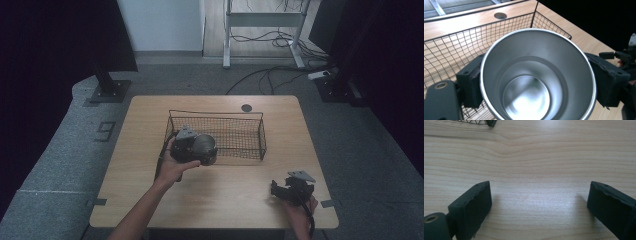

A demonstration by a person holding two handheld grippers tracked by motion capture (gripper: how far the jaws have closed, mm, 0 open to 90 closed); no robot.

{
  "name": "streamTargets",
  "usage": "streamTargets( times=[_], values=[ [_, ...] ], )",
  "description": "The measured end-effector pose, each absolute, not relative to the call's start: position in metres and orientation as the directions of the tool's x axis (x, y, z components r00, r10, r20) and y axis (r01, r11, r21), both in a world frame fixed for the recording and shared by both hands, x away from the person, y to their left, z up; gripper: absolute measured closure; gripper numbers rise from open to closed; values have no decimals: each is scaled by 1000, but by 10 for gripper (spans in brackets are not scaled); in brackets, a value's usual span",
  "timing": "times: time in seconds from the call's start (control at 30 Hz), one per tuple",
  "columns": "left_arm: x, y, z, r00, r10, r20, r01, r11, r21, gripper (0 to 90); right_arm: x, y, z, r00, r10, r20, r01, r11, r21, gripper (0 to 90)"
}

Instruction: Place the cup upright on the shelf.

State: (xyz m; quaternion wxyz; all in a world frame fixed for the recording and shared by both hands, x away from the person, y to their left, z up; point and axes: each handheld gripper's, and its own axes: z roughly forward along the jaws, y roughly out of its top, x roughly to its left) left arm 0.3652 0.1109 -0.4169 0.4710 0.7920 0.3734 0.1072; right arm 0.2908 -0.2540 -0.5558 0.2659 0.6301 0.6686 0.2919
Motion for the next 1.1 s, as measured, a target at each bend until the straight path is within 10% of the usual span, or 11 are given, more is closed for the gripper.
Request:
streamTargets(
  times=[1.1],
  values=[
    [397, 113, -414, 656, 729, -199, 528, -254, 810, 143, 291, -254, -556, -64, 998, 10, 684, 37, 729, 54]
  ],
)
